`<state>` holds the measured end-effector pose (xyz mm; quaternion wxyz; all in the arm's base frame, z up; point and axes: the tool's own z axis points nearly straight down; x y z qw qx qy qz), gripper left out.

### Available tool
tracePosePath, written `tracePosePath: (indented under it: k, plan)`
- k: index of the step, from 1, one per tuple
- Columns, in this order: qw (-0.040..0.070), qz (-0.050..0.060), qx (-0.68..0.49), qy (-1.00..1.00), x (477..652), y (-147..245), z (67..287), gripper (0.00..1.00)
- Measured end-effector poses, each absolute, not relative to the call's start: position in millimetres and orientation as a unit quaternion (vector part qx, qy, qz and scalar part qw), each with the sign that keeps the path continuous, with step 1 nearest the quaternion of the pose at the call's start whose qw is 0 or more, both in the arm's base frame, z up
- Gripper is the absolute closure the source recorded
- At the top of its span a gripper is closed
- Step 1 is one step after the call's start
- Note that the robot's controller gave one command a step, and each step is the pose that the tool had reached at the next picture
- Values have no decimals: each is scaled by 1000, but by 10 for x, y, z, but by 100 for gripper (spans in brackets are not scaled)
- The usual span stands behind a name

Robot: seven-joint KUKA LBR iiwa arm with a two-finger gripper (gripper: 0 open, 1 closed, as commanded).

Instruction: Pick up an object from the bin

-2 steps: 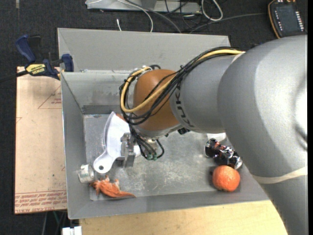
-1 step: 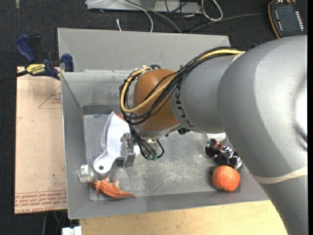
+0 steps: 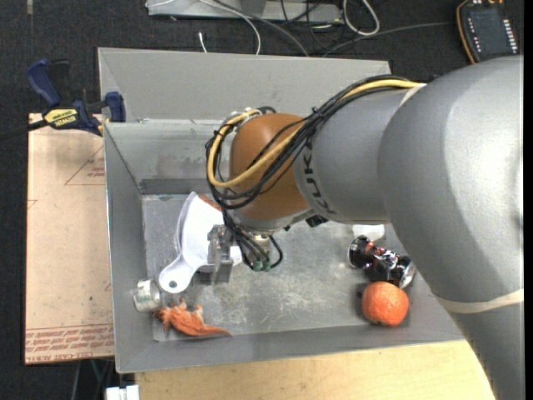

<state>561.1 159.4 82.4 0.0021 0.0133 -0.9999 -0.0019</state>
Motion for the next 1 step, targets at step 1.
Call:
tracePosePath:
  k: [1]
  plan:
    - [-1, -3, 13, -1000, 5628, 1596, 1114, 100]
